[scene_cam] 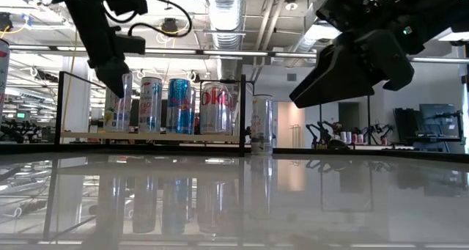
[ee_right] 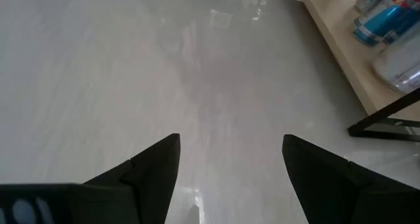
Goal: Place canned beverage on shelf
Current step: Put the bottom white-yellow soda can on the shelf
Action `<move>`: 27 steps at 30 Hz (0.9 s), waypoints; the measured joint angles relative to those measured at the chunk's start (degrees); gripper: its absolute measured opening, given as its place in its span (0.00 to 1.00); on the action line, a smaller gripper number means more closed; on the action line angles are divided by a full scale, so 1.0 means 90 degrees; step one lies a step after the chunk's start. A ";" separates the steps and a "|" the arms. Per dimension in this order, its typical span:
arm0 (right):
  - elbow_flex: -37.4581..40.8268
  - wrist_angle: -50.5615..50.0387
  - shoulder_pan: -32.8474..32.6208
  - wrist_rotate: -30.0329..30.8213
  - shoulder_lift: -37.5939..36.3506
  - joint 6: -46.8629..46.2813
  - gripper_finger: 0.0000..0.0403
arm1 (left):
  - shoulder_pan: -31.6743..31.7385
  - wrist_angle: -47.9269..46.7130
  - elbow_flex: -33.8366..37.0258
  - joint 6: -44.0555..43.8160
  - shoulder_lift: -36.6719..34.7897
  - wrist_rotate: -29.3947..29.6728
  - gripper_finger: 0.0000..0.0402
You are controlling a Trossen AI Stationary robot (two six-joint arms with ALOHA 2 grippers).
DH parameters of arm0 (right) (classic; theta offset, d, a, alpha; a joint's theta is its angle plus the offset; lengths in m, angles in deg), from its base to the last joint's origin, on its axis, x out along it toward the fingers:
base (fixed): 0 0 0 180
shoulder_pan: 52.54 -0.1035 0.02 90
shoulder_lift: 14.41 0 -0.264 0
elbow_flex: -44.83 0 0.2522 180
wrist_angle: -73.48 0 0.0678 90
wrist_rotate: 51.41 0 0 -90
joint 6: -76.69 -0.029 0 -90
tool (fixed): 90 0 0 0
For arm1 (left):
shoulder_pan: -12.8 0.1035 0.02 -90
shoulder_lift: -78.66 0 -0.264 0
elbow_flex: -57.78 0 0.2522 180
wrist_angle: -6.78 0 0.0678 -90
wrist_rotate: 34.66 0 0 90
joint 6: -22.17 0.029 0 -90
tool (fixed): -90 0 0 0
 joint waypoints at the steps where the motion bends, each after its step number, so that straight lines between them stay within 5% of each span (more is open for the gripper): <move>1: 0.0000 -0.0002 0.0032 -0.0039 0.0000 0.0032 0.72 | 0.0036 -0.0006 0.0000 0.0002 0.0051 0.0006 0.00; 27: -0.0002 0.0015 0.0121 -0.0080 -0.0002 0.0259 0.72 | 0.1211 0.0261 0.0002 0.0390 0.0263 0.0346 0.00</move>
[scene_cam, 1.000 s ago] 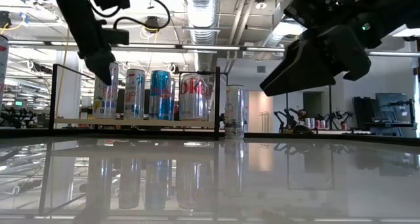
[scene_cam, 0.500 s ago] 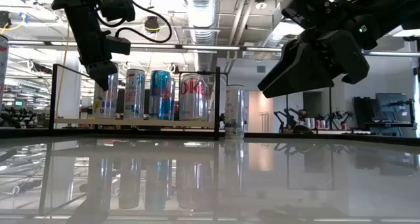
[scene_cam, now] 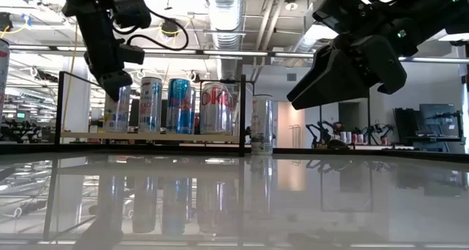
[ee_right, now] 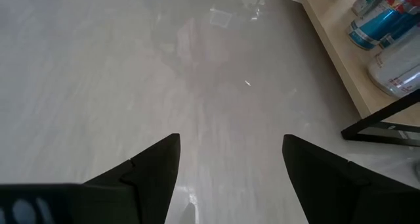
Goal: Place canned beverage on shelf
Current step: Put the bottom white-yellow soda can on the shelf
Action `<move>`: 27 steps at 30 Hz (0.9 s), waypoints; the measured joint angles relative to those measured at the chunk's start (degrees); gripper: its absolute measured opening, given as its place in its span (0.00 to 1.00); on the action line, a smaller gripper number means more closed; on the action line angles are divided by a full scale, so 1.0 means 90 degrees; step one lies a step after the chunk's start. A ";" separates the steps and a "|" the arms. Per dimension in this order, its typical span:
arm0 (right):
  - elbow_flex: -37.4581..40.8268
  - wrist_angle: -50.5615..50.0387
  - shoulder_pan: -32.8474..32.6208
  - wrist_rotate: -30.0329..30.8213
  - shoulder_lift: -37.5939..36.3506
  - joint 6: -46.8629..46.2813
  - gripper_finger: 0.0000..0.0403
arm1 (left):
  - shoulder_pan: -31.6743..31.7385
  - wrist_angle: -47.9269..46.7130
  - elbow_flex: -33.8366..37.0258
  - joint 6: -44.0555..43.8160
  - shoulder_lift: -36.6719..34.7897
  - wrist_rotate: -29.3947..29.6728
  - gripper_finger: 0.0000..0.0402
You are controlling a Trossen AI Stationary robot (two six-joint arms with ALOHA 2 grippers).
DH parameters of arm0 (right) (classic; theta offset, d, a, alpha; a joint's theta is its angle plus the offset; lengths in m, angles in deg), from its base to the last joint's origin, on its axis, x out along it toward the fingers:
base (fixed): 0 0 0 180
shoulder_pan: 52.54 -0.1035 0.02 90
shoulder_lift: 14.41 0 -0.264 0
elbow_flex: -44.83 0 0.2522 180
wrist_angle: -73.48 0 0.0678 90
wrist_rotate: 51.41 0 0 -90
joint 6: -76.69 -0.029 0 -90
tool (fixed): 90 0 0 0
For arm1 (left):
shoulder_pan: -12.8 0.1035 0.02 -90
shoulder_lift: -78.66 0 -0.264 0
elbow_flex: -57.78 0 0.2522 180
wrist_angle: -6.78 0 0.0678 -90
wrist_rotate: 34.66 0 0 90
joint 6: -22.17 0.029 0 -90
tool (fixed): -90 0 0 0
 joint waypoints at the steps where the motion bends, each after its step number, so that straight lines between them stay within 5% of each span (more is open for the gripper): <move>1: 0.0000 0.0000 -0.0002 0.0000 0.0000 0.0000 0.72 | 0.0041 -0.0004 0.0000 0.0038 0.0000 0.0004 0.00; 27: 0.0000 0.0068 -0.0002 -0.0187 -0.0002 -0.0015 0.72 | 0.0931 0.0143 0.0005 0.1348 0.0683 0.0035 0.00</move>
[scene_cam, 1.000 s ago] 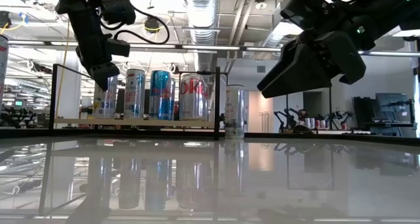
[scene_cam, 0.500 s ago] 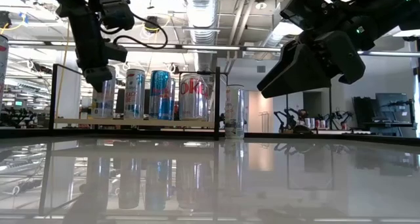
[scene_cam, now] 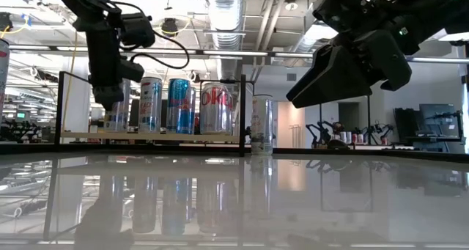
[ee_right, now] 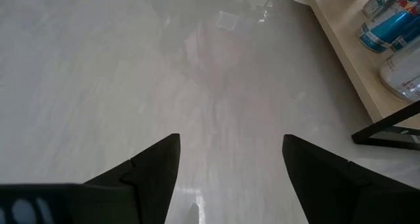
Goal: Place canned beverage on shelf
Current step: Put the bottom white-yellow soda can on the shelf, then put the white-yellow soda can on the shelf aligned with the other white-yellow soda can
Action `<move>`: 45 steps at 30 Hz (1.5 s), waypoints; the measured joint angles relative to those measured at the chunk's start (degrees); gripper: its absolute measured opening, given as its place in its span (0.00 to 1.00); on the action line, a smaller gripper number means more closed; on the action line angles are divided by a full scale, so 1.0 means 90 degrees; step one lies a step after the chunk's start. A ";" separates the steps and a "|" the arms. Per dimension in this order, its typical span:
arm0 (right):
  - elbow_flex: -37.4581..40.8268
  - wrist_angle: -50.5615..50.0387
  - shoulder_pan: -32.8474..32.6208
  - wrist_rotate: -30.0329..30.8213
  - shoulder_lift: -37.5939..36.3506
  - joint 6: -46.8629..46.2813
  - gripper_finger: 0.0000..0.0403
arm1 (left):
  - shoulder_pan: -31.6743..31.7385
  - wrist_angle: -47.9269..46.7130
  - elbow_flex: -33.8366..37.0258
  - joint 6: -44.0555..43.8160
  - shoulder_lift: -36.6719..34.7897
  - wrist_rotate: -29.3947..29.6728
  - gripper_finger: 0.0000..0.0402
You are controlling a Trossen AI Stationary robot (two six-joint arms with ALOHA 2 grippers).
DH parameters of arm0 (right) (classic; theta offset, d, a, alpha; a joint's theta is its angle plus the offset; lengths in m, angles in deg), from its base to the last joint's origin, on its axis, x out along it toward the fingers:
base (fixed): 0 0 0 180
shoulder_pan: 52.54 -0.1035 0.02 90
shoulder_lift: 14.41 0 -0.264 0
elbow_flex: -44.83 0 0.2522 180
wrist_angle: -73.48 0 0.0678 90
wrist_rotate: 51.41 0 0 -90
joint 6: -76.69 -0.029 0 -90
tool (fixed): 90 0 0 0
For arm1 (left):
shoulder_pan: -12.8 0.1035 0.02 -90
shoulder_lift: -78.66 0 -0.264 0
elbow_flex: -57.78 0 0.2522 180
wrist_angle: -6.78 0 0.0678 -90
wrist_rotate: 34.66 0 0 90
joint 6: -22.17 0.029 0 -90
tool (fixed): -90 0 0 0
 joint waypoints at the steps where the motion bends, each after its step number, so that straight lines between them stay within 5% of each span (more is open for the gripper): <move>1: 0.0000 -0.0002 0.0000 0.0000 0.0000 0.0000 0.72 | 0.0015 0.0055 0.0000 0.0046 0.0047 0.0058 0.00; 29: 0.0000 -0.0017 0.0002 -0.0146 0.0000 0.0012 0.72 | 0.0420 0.0394 0.0000 0.0329 0.0187 0.0404 0.00; 40: -0.0001 -0.0004 0.0000 -0.0146 0.0000 0.0012 0.72 | -0.0559 0.0002 -0.0002 -0.0141 -0.0247 0.0385 0.00; 45: -0.0002 0.0102 0.0002 -0.0146 0.0000 0.0012 0.72 | -0.1207 -0.0536 -0.0002 -0.0823 -0.0845 -0.0264 0.00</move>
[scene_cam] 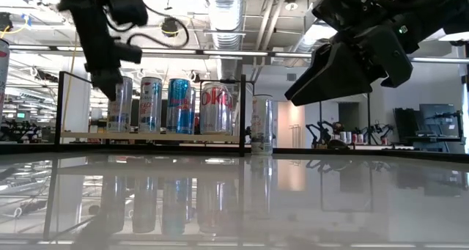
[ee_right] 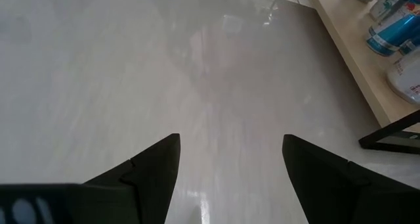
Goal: Place canned beverage on shelf
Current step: Put the white-yellow soda can on the shelf aligned with the other white-yellow soda can
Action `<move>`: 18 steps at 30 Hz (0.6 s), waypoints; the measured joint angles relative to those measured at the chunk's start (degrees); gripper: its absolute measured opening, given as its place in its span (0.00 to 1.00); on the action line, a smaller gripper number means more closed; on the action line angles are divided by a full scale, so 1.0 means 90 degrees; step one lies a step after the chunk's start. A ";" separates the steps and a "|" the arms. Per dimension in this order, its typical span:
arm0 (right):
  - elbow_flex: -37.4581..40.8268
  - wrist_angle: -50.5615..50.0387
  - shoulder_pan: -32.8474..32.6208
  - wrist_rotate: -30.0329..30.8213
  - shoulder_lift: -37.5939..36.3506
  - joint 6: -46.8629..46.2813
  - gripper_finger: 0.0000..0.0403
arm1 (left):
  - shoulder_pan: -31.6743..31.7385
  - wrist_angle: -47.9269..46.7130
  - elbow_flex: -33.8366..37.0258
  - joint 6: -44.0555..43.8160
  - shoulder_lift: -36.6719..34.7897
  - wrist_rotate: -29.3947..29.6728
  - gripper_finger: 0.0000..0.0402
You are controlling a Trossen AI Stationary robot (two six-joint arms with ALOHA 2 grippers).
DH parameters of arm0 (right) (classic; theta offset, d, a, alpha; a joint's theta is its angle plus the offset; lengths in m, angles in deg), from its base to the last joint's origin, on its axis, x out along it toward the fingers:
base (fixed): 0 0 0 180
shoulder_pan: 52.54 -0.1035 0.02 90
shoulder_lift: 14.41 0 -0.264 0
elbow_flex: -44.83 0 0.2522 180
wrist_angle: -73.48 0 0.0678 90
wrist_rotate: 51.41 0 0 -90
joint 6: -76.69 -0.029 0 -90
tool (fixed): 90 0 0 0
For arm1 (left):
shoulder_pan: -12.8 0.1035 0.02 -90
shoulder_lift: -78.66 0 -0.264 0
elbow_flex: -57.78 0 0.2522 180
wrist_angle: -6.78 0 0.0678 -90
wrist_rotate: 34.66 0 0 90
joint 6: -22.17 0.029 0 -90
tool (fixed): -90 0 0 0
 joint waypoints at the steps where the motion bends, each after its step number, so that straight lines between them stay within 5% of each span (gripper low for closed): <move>1: 0.0000 0.0028 0.0001 0.0000 0.0000 0.0000 0.72 | -0.0138 -0.0082 0.0000 -0.0112 -0.0136 -0.0199 0.00; 18: -0.0002 0.0617 0.0032 0.0057 0.0000 -0.0853 0.72 | -0.2678 0.0114 -0.0002 -0.1964 -0.2192 -0.2833 0.00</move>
